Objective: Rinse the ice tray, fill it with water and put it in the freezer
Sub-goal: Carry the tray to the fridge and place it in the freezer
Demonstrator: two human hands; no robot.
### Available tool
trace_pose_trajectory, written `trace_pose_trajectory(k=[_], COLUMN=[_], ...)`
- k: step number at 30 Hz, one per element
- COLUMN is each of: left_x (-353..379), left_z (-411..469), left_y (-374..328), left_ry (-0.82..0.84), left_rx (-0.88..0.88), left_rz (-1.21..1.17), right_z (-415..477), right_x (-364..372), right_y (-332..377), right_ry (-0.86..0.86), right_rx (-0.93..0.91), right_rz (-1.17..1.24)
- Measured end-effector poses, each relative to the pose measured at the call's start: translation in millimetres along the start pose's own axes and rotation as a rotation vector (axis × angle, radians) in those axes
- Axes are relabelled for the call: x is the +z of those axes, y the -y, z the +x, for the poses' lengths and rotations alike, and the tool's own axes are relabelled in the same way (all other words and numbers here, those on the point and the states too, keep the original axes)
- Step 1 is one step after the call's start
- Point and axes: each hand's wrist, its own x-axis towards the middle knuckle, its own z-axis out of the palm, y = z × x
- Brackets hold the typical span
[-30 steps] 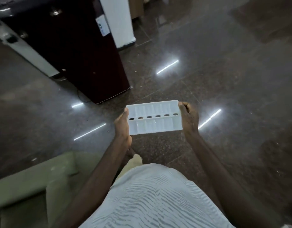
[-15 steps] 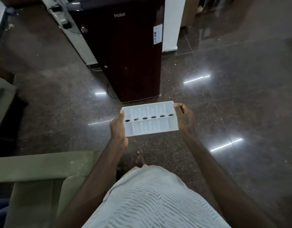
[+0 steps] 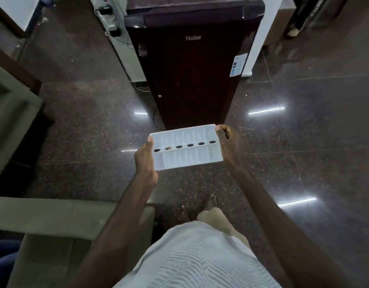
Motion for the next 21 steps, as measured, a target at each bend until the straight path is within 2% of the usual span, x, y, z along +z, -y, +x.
trace_pose_trajectory(k=[6,12,21], left_x=[15.6,26.4,28.6], left_z=[29.2,57.6,92.0], left_y=[-37.8,-70.1,-120.0], left_ry=[-0.003,-0.006,0.011], left_rx=[0.025,0.028,0.035], left_rz=[-0.045,-0.041,-0.079], right_z=[55.7,102.5,157.5], right_x=[19.0,36.0,70.3], right_y=[31.7,59.8,103.4], right_ry=[0.069,0.169,0.144], right_rx=[-0.087,-0.102,-0.275], right_rz=[-0.061,0.001,-0.062])
